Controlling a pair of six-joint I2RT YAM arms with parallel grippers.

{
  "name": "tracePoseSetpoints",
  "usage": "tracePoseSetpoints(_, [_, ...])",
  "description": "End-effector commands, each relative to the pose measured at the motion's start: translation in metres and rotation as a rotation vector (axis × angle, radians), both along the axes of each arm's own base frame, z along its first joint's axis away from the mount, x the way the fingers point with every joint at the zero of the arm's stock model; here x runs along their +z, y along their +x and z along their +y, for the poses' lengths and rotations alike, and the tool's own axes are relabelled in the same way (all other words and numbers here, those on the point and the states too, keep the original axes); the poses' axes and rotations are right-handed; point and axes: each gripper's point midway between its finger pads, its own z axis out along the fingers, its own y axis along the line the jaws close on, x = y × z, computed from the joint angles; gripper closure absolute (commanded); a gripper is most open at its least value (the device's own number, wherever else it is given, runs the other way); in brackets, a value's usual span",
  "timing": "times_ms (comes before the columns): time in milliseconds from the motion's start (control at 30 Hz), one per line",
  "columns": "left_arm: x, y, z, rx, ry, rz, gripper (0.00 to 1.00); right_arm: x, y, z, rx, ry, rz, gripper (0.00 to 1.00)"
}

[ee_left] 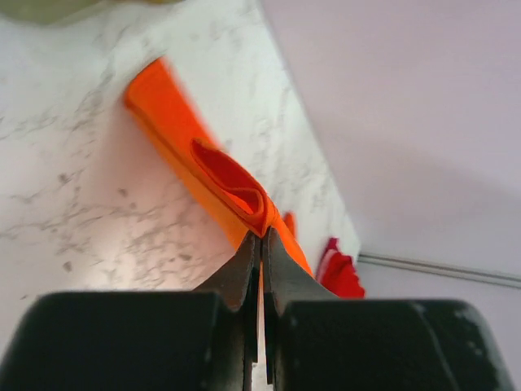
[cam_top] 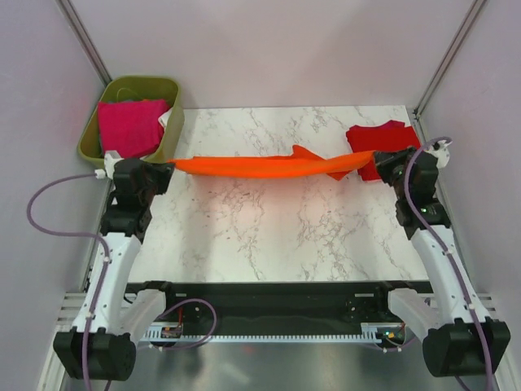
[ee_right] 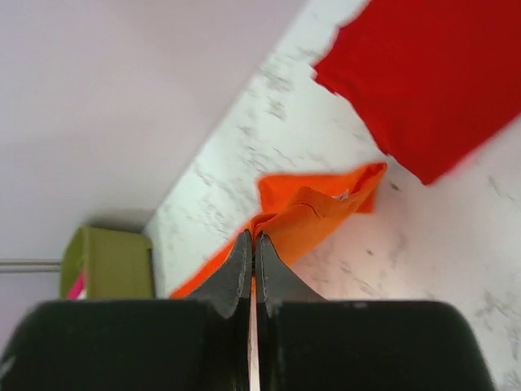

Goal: Fold and stack the t-shirts
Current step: Fold the tshirt

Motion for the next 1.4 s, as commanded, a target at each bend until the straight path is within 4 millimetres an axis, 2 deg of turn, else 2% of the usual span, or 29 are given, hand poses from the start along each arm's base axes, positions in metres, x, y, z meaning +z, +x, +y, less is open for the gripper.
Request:
tracePoseSetpoints(0, [0.075,-0.021,0.01,0.0,0.115,-0.119,0.98,0.086,-0.016,-0.004,0.005,-0.06,-0.17,1.0])
tracePoseSetpoints(67, [0.123,-0.038,0.011,-0.002,0.129,-0.228,0.98,0.129,-0.032,-0.006,-0.005,-0.064,-0.27,1.0])
tracePoseSetpoints(133, [0.148,-0.052,0.012,0.004,0.135,-0.277,0.98,0.163,-0.045,-0.009,-0.019,-0.071,-0.351,1.0])
tracePoseSetpoints(167, [0.174,-0.065,0.013,0.012,0.134,-0.346,0.98,0.179,-0.056,-0.01,-0.023,-0.072,-0.395,1.0])
tracePoseSetpoints(233, [0.193,-0.076,0.014,0.017,0.138,-0.39,0.98,0.208,-0.069,-0.013,-0.038,-0.088,-0.458,1.0])
tracePoseSetpoints(267, [0.212,-0.084,0.014,0.022,0.142,-0.433,0.98,0.217,-0.074,-0.015,-0.048,-0.096,-0.477,1.0])
tracePoseSetpoints(333, [0.224,-0.09,0.016,0.028,0.152,-0.449,0.98,0.239,-0.082,-0.017,-0.056,-0.115,-0.511,1.0])
tracePoseSetpoints(367, [0.235,-0.093,0.017,0.037,0.154,-0.47,0.98,0.241,-0.079,-0.017,-0.055,-0.118,-0.506,1.0])
tracePoseSetpoints(433, [0.237,-0.085,0.018,0.038,0.157,-0.453,0.98,0.252,-0.08,-0.017,-0.053,-0.118,-0.523,1.0])
tracePoseSetpoints(467, [0.243,-0.084,0.017,0.036,0.155,-0.462,0.98,0.25,-0.073,-0.016,-0.05,-0.119,-0.508,1.0])
tracePoseSetpoints(533, [0.238,-0.068,0.017,0.035,0.147,-0.428,0.98,0.253,-0.066,-0.016,-0.051,-0.124,-0.503,1.0])
tracePoseSetpoints(600, [0.236,-0.055,0.017,0.039,0.147,-0.41,0.98,0.243,-0.047,-0.016,-0.044,-0.135,-0.456,1.0])
tracePoseSetpoints(633, [0.225,-0.038,0.017,0.035,0.15,-0.366,0.98,0.243,-0.04,-0.015,-0.038,-0.136,-0.448,1.0])
tracePoseSetpoints(700, [0.219,-0.022,0.016,0.031,0.151,-0.344,0.98,0.227,-0.015,-0.012,-0.021,-0.136,-0.393,1.0])
tracePoseSetpoints(733, [0.206,-0.005,0.015,0.026,0.15,-0.303,0.98,0.227,-0.007,-0.009,-0.012,-0.131,-0.391,1.0])
tracePoseSetpoints(767, [0.202,0.003,0.014,0.019,0.147,-0.294,0.98,0.214,0.01,-0.008,-0.002,-0.128,-0.352,1.0])
tracePoseSetpoints(800, [0.2,0.013,0.013,0.016,0.146,-0.293,0.98,0.21,0.019,-0.006,0.003,-0.119,-0.344,1.0])
tracePoseSetpoints(833, [0.189,0.028,0.011,0.004,0.142,-0.264,0.98,0.202,0.035,-0.002,0.025,-0.109,-0.327,1.0])
tracePoseSetpoints(967, [0.176,0.071,0.006,-0.015,0.128,-0.226,0.98,0.193,0.073,0.001,0.043,-0.084,-0.301,1.0])
tracePoseSetpoints(1000, [0.179,0.08,0.008,-0.014,0.125,-0.229,0.98,0.195,0.081,0.001,0.053,-0.079,-0.301,1.0])
tracePoseSetpoints(1033, [0.184,0.096,0.006,-0.031,0.125,-0.231,0.98,0.204,0.093,0.005,0.082,-0.071,-0.315,1.0])
tracePoseSetpoints(1067, [0.191,0.102,0.006,-0.038,0.131,-0.241,0.98,0.211,0.099,0.005,0.09,-0.072,-0.326,1.0])
tracePoseSetpoints(1100, [0.198,0.109,0.008,-0.036,0.138,-0.255,0.98,0.236,0.101,-0.01,0.072,-0.075,-0.372,1.0])
tracePoseSetpoints(1133, [0.205,0.114,0.008,-0.041,0.147,-0.267,0.98,0.243,0.105,-0.011,0.084,-0.065,-0.383,1.0])
tracePoseSetpoints(1167, [0.218,0.125,0.007,-0.043,0.148,-0.292,0.98,0.238,0.116,-0.009,0.113,-0.051,-0.371,1.0])
tracePoseSetpoints(1200, [0.223,0.13,0.007,-0.045,0.148,-0.301,0.98,0.257,0.117,-0.013,0.115,-0.046,-0.408,1.0])
tracePoseSetpoints(1233, [0.239,0.133,0.016,-0.034,0.153,-0.334,0.98,0.25,0.129,-0.013,0.123,-0.027,-0.393,1.0])
tracePoseSetpoints(1300, [0.228,0.15,0.018,-0.051,0.144,-0.311,0.98,0.251,0.137,-0.007,0.168,-0.005,-0.394,1.0])
tracePoseSetpoints(1367, [0.22,0.157,0.018,-0.063,0.139,-0.295,0.98,0.236,0.15,-0.002,0.202,0.026,-0.373,1.0])
